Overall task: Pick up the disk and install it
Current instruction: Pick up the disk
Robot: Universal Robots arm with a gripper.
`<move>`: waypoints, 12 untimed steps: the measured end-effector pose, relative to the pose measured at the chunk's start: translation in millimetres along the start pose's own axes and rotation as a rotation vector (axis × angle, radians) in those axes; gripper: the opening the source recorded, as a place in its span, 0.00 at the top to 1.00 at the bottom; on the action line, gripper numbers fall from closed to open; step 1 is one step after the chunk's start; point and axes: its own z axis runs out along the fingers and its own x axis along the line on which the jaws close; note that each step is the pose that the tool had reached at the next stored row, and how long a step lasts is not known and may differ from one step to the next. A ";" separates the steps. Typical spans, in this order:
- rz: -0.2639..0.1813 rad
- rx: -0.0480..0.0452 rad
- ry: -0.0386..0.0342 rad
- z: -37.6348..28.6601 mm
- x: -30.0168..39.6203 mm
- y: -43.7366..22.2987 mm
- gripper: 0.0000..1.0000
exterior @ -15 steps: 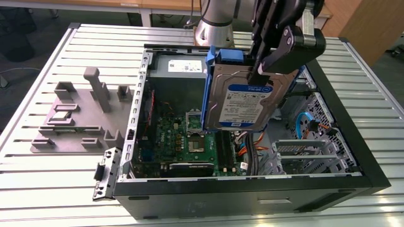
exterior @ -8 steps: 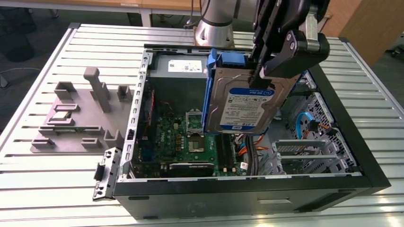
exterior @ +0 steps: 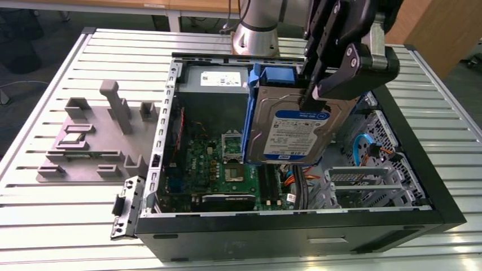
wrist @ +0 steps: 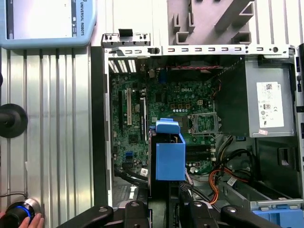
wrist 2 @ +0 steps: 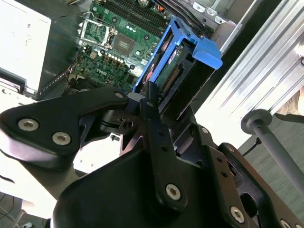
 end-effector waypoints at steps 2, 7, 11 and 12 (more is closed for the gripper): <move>0.000 0.0000 -0.0001 0.0 2.0 -0.5 0.65; 0.000 0.0000 -0.0001 -0.1 7.0 -1.7 0.65; 0.000 0.0000 -0.0002 0.2 8.3 -3.7 0.65; 0.000 0.0000 -0.0001 0.2 8.2 -5.3 0.65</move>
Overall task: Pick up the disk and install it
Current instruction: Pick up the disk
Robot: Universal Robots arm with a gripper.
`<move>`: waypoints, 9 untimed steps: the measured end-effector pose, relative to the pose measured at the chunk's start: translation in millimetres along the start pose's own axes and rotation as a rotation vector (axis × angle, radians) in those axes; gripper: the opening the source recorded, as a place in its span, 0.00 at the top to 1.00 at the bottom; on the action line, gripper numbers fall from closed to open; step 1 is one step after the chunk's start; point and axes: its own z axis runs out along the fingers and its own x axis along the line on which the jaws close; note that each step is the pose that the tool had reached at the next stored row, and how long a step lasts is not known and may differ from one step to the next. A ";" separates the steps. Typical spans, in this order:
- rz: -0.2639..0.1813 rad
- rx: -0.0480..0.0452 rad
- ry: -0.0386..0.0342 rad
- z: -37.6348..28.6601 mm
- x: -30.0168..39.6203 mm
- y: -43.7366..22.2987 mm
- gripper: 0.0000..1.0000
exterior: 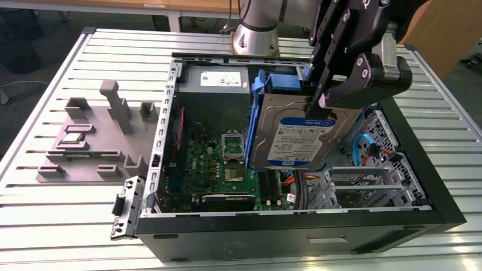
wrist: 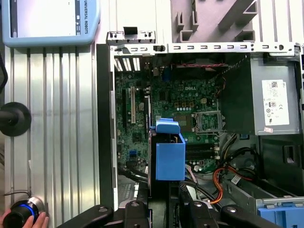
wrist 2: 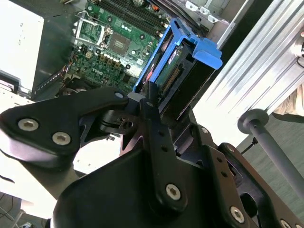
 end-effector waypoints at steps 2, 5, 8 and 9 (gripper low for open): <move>0.000 0.0000 0.0000 -0.2 -0.2 -4.3 0.65; 0.000 -0.0003 0.0000 -0.5 -0.7 -12.3 0.65; 0.000 -0.0006 0.0000 -0.9 -1.1 -20.1 0.65; 0.000 -0.0007 0.0001 -1.0 -1.3 -22.7 0.65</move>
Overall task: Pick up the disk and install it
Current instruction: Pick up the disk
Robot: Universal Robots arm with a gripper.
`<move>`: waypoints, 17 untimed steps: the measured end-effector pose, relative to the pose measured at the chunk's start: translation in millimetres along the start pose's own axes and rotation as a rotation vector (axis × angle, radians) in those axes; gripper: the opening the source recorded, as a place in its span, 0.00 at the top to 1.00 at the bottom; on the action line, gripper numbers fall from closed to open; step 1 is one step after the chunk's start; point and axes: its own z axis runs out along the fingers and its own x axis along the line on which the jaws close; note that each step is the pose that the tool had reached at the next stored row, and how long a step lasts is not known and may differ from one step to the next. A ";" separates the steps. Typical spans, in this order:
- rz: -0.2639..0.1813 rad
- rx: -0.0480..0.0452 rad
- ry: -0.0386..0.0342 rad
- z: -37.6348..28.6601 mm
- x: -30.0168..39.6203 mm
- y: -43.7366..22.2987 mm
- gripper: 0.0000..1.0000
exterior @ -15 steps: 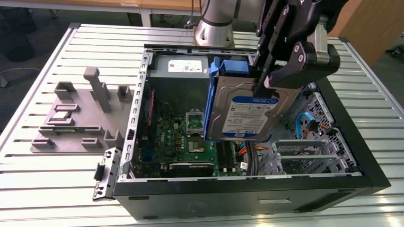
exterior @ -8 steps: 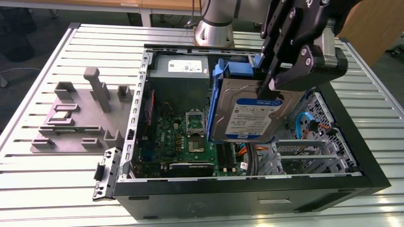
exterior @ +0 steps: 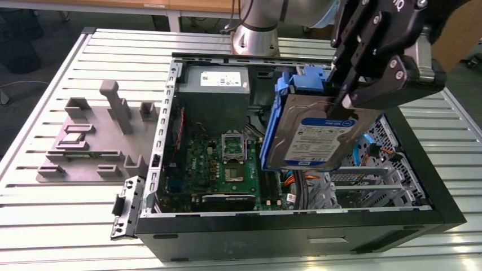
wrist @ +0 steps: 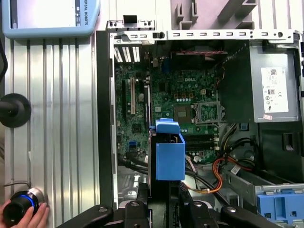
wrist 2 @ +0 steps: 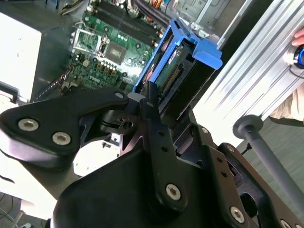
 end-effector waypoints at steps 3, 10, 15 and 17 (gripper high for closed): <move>0.000 -0.0005 0.0000 -0.3 -0.4 -8.1 0.65; 0.000 -0.0020 0.0001 -1.0 -1.5 -27.9 0.65; 0.000 -0.0032 0.0001 -1.5 -2.3 -43.0 0.65; 0.000 -0.0033 0.0000 -1.3 -2.2 -45.8 0.65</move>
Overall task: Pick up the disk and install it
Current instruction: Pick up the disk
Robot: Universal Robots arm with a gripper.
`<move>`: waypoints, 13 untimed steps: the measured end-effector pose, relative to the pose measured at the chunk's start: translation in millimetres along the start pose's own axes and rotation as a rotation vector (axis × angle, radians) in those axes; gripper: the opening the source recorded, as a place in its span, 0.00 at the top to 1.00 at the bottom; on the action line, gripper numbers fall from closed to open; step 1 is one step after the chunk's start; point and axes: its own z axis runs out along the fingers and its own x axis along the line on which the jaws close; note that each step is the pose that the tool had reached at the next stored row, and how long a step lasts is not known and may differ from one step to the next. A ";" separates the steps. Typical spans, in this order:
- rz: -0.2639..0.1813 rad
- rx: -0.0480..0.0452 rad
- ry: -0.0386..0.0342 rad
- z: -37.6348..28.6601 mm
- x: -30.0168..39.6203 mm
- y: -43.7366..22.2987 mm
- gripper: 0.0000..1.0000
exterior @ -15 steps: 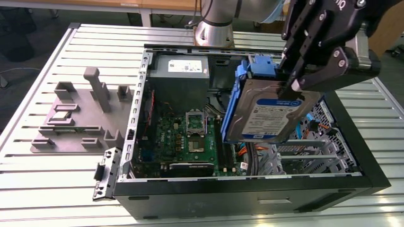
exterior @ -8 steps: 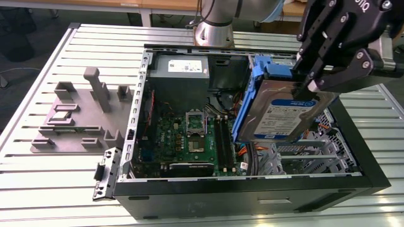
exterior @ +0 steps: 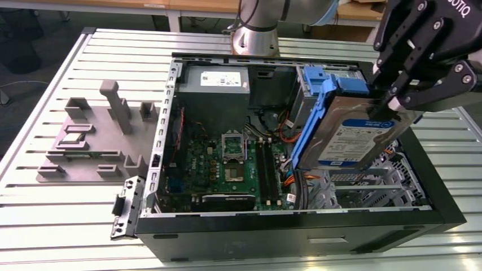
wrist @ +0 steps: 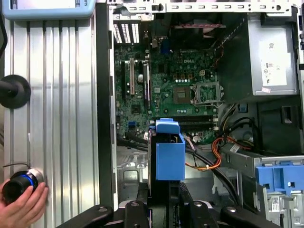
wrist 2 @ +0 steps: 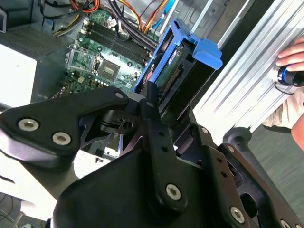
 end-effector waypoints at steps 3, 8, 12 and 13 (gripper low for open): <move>0.000 0.0000 0.0002 0.4 1.9 -4.0 0.65; 0.000 0.0000 0.0001 0.8 5.2 -11.4 0.65; 0.000 0.0000 0.0000 0.9 5.9 -19.8 0.65; 0.000 0.0001 0.0000 1.0 5.9 -21.9 0.65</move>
